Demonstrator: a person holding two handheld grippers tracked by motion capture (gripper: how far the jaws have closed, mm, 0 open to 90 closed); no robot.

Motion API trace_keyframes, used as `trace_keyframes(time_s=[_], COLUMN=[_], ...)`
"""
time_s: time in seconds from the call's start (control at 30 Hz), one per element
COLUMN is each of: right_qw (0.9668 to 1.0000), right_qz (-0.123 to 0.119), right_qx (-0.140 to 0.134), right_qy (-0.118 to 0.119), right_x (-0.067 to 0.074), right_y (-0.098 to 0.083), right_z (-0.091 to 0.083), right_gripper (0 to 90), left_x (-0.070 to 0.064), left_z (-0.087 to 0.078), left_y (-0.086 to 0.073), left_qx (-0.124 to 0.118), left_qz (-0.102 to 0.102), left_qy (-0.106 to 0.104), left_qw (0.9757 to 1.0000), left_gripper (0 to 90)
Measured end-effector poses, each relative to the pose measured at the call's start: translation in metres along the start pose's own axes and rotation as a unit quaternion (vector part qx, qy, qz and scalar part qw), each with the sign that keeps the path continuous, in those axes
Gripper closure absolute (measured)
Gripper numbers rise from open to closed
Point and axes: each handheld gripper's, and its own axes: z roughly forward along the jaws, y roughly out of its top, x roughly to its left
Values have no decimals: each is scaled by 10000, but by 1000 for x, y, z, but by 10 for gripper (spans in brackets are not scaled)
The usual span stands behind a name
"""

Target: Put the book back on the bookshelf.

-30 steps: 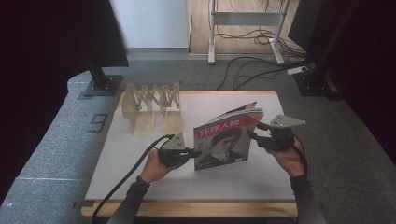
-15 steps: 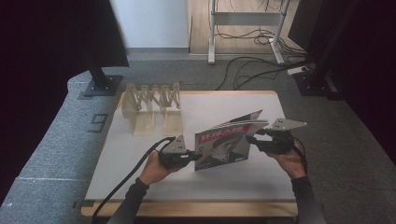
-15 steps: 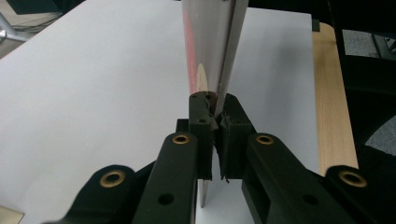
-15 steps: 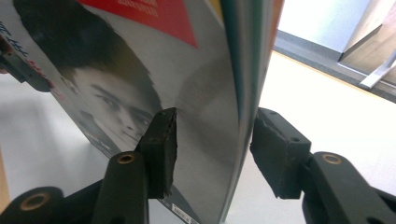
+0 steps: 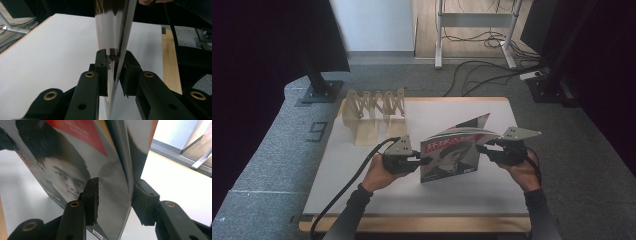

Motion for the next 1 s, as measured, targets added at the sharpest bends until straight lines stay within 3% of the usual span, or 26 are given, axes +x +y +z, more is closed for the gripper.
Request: trace_keyframes(time_s=[0.17,0.27,0.33,0.5,0.6,0.87,1.0], right_qw=[10000,10000,10000,9999,9997,9987,9973], right_qz=[3,-19,-23,-34,-98,-33,-57], right_qx=[27,39,53,100,172,299,407], right_qy=[18,8,10,-6,-108,-410,-602], right_x=[0,0,0,0,0,-2,-2], right_y=[0,1,1,1,0,-4,-11], right_z=[1,2,2,3,4,4,3], right_gripper=[564,562,559,535,475,338,261], left_x=[5,11,11,9,13,15,20], left_z=[-1,2,3,6,6,6,0], left_y=[14,23,25,31,31,31,31], left_qx=[55,-30,-44,-76,-62,-160,-215], left_qz=[-23,-278,-290,-204,-329,-361,-426], left_qy=[3,-266,-253,34,146,371,375], left_qw=[10000,9993,9992,9998,9993,9985,9982], left_gripper=[745,730,733,851,861,866,867])
